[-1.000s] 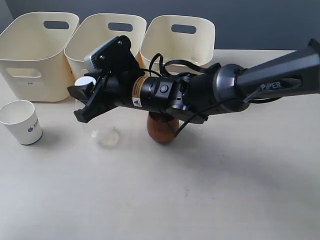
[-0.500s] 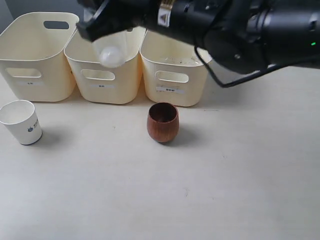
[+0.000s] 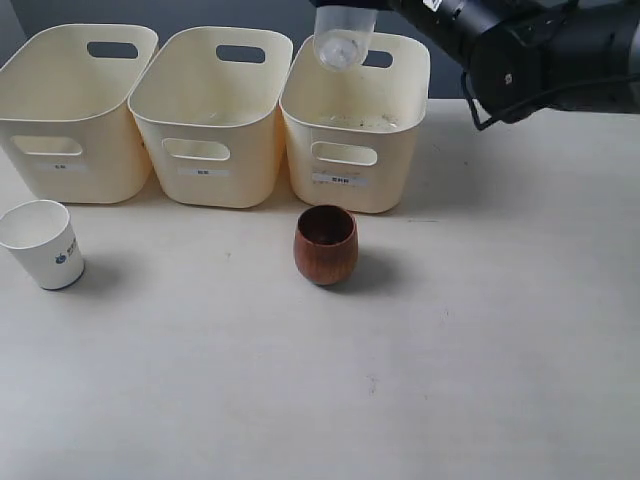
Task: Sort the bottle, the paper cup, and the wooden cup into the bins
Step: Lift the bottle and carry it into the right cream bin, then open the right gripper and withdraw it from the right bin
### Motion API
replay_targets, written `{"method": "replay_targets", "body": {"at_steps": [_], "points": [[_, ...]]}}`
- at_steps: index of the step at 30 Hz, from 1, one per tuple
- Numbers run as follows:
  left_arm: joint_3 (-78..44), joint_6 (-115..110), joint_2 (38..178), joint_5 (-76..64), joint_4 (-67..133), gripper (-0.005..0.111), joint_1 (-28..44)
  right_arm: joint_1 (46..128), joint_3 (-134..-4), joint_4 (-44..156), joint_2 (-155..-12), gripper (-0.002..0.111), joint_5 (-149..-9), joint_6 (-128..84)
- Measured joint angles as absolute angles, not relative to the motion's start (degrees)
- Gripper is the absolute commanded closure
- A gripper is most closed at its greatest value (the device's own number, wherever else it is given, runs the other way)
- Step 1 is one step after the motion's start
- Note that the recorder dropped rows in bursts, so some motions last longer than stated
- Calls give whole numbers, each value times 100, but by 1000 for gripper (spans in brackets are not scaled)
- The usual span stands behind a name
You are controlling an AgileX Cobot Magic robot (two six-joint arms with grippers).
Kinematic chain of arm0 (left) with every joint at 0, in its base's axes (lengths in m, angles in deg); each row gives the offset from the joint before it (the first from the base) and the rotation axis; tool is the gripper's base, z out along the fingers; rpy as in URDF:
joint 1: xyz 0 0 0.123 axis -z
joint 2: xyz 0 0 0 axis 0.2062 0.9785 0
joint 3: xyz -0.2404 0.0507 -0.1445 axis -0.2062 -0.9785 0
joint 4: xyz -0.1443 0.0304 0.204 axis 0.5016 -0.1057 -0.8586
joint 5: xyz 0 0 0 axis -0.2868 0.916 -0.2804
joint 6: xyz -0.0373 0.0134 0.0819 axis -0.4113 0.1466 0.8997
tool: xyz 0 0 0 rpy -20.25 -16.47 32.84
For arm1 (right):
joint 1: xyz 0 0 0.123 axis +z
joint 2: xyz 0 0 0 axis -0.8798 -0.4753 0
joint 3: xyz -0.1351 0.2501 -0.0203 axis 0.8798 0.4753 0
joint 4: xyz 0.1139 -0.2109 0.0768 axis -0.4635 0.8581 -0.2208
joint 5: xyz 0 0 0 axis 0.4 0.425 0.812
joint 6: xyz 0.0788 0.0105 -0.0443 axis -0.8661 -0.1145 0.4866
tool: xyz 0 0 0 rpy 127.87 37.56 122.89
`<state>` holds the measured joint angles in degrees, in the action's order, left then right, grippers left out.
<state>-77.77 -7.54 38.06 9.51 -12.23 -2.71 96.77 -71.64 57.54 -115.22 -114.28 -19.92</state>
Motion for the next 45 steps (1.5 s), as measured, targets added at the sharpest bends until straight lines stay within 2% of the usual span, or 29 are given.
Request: {"method": "replay_targets", "body": {"at_steps": [11, 27, 29, 33, 34, 39, 41, 43, 45], "points": [[-7777, -754, 3806, 951, -1223, 107, -271, 9179, -7164, 5318, -12688, 109, -11876, -1983], [-7777, -754, 3806, 951, -1223, 107, -271, 9180, -7164, 5531, -13242, 108, -11894, -1997], [-7777, -754, 3806, 951, -1223, 107, -271, 9180, -7203, 5553, -13246, 101, -11614, -1997], [-7777, -754, 3806, 951, -1223, 107, -271, 9180, -7328, 5553, -13246, 74, -11193, -2007], [-7777, -754, 3806, 951, -1223, 107, -271, 9180, -7343, 5553, -13246, 70, -11156, -2007], [-7777, -754, 3806, 951, -1223, 107, -271, 9180, -7381, 5565, -13246, 68, -11085, -2020], [-7777, -754, 3806, 951, -1223, 107, -271, 9180, -7381, 5565, -13246, 63, -11085, -2076], [-7777, -754, 3806, 951, -1223, 107, -271, 9180, -7381, 5565, -13246, 51, -11085, -2085], [-7777, -754, 3806, 951, -1223, 107, -271, 9180, -7381, 5576, -13246, 48, -11085, -2097]]}}
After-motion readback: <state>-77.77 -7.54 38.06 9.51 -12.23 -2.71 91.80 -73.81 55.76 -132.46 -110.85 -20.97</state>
